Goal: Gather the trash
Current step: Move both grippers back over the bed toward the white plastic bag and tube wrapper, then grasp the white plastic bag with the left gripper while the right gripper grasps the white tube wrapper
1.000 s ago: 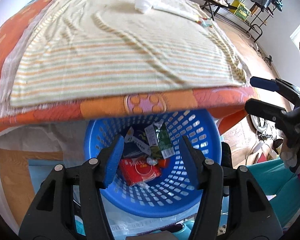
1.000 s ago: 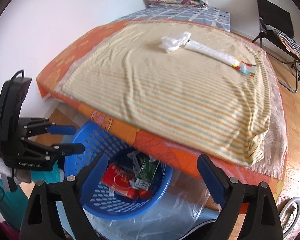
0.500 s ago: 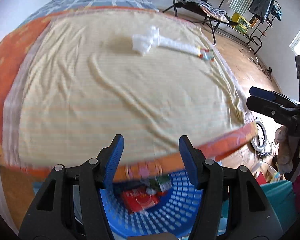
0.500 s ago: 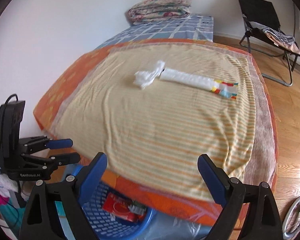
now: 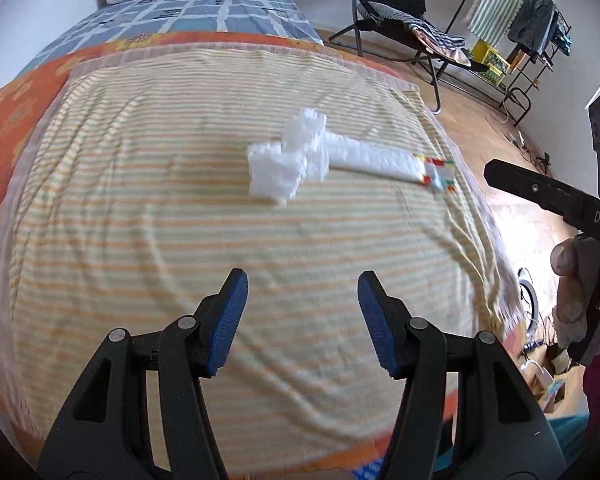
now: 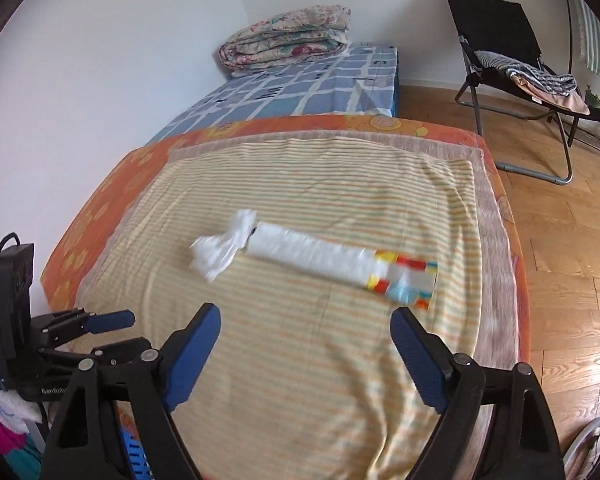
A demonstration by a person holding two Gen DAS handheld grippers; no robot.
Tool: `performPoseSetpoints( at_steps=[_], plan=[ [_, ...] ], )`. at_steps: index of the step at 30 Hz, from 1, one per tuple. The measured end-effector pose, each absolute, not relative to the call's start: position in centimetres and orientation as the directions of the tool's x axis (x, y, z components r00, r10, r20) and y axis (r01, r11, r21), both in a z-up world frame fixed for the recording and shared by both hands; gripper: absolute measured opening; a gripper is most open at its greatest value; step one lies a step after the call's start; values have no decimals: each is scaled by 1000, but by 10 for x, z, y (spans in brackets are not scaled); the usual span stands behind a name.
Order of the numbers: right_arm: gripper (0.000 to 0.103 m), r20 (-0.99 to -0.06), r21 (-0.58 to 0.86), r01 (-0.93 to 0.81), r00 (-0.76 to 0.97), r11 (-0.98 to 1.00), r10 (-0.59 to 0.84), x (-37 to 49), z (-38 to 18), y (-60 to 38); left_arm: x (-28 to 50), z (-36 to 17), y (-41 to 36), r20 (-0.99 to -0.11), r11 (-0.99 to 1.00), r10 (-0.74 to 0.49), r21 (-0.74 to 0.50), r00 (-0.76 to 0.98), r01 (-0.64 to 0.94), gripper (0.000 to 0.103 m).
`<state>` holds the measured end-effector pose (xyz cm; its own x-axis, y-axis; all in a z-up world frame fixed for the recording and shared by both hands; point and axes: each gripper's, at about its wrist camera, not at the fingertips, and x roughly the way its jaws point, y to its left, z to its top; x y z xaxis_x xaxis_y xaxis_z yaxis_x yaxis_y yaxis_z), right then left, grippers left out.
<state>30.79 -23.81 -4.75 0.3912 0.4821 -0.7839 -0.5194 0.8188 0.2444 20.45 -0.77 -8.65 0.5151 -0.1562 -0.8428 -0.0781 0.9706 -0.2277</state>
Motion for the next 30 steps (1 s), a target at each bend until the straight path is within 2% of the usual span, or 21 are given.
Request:
performPoseSetpoints(
  at_steps=[5,10,12,22,23,26,28,30],
  plan=[
    [79,-794,278,-483,370,830,482,346,-62,-236,237,-95,-6,-841,974,-137,-210,524,-82,59],
    [78,-812,255,-463,375,849,448,376,-77,-232,260,-104,0,-843,968,-141,-227,519,-106,59],
    [74,-816,258,-455,370,852,445,386,-84,-230,266,-106,2,-842,968,-136,-224,523,-110,59],
    [74,-834,291,-425,327,857,445,410,-114,-220,288,-123,11,-849,967,-127,-221,514,-127,59],
    [74,-834,297,-427,320,854,449,411,-116,-219,289,-124,12,-847,966,-130,-225,515,-127,58],
    [74,-838,308,-438,295,845,458,413,-122,-214,292,-124,11,-849,972,-127,-209,513,-107,36],
    [74,-842,314,-450,274,836,464,411,-126,-211,292,-123,10,-846,975,-123,-201,518,-97,34],
    [74,-843,324,-468,250,822,475,407,-128,-208,292,-123,10,-845,977,-117,-192,522,-92,28]
  ],
)
